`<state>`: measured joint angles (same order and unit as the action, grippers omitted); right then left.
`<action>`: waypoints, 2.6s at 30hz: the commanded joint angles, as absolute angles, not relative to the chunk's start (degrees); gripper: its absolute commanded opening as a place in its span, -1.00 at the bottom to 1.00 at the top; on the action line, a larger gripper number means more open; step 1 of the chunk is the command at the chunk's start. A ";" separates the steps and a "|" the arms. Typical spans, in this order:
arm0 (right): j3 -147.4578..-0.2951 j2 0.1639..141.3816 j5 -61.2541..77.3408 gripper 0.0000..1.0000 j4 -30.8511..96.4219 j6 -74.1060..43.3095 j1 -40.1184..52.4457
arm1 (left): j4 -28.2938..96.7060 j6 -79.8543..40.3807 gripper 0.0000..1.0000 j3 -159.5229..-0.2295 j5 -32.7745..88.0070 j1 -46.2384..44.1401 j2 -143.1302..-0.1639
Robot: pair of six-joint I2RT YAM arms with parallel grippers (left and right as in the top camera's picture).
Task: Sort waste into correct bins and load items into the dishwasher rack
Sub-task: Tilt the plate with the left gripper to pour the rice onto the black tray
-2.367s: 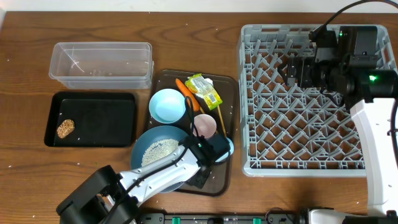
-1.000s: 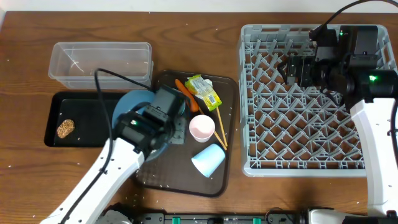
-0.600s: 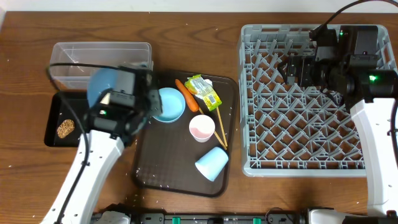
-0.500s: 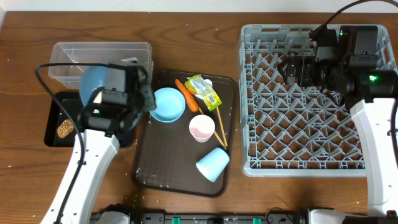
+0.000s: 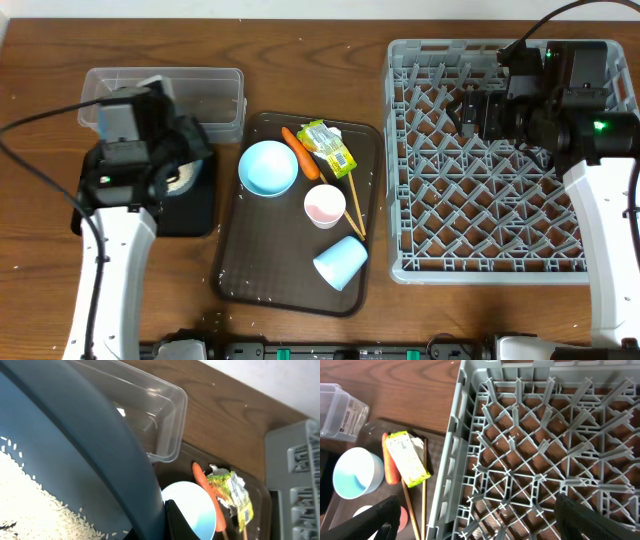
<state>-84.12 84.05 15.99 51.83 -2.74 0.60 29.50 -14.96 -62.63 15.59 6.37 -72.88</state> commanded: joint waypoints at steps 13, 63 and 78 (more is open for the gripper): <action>-83.55 84.51 14.79 0.84 51.88 -2.46 0.56 | 25.54 -10.87 -0.88 -59.57 42.54 22.37 -72.99; -83.55 84.51 14.79 0.85 52.49 -2.46 0.56 | 11.00 -6.24 -0.87 -51.09 90.11 40.86 -82.72; -83.55 84.51 14.79 0.85 52.93 -2.46 0.56 | 19.40 -6.00 -0.87 -51.11 90.08 41.82 -82.48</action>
